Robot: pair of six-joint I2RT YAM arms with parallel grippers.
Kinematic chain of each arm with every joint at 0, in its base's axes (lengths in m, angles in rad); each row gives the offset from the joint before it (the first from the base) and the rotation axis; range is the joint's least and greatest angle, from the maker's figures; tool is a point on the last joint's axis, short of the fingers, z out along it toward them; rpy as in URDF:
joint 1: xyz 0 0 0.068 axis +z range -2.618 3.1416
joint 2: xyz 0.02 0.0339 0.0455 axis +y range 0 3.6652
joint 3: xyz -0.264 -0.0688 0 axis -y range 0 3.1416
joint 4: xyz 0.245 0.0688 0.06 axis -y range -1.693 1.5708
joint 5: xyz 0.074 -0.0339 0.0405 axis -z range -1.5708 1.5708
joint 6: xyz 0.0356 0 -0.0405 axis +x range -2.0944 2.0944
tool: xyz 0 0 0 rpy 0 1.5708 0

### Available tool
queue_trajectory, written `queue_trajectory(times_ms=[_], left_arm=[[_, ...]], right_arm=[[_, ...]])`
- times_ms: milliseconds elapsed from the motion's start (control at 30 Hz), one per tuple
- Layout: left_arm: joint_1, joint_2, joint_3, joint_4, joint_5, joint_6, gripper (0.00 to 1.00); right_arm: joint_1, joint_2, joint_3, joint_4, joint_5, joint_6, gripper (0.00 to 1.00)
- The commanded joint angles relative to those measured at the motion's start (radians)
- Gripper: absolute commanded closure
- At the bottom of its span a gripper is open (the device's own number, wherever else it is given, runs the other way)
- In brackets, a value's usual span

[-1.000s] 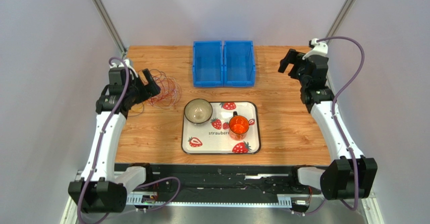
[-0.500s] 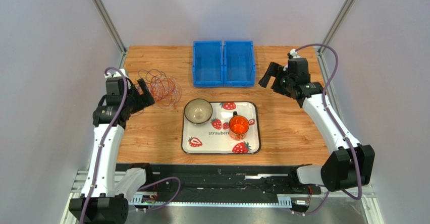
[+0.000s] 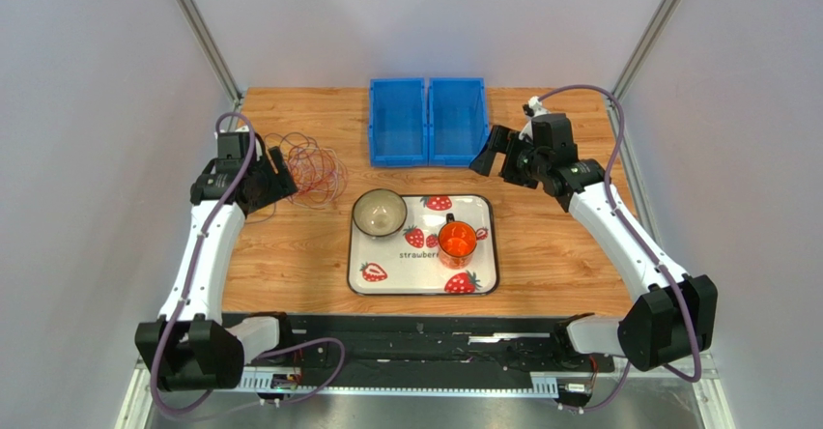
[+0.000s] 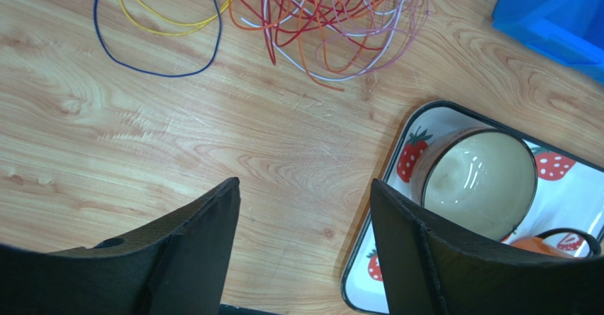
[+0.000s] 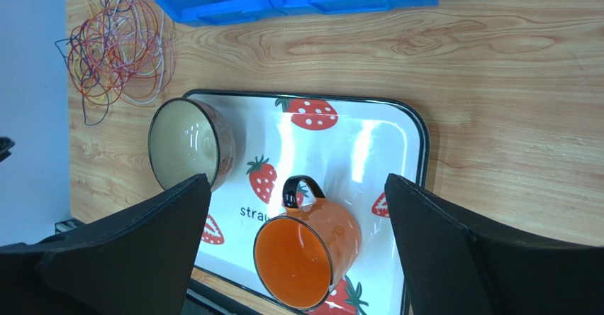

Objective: Untangle the cables
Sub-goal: Pick up the cable from the cable.

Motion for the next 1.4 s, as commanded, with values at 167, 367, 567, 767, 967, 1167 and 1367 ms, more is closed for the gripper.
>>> queue_trajectory(times_ms=[167, 367, 567, 767, 967, 1167, 1367], left_arm=[[0.004, 0.220, 0.161, 0.052, -0.095, -0.076, 0.30], [0.006, 0.396, 0.285, 0.070, -0.164, -0.145, 0.32], [0.009, 0.561, 0.408, 0.047, -0.208, -0.177, 0.35], [0.021, 0.654, 0.465, 0.049, -0.242, -0.189, 0.35], [0.033, 0.723, 0.477, 0.079, -0.239, -0.195, 0.37], [0.040, 0.774, 0.480, 0.112, -0.207, -0.202, 0.40], [0.044, 0.805, 0.477, 0.141, -0.210, -0.202, 0.41]], right_arm=[[0.008, -0.009, -0.062, 0.120, -0.118, -0.026, 0.01], [0.009, 0.006, -0.068, 0.143, -0.152, -0.041, 0.01], [0.009, 0.015, -0.071, 0.154, -0.177, -0.042, 0.01], [0.012, 0.011, -0.083, 0.166, -0.200, -0.033, 0.01], [0.018, 0.018, -0.088, 0.163, -0.203, -0.036, 0.01], [0.031, 0.029, -0.091, 0.165, -0.200, -0.039, 0.02], [0.038, 0.034, -0.090, 0.162, -0.192, -0.042, 0.02]])
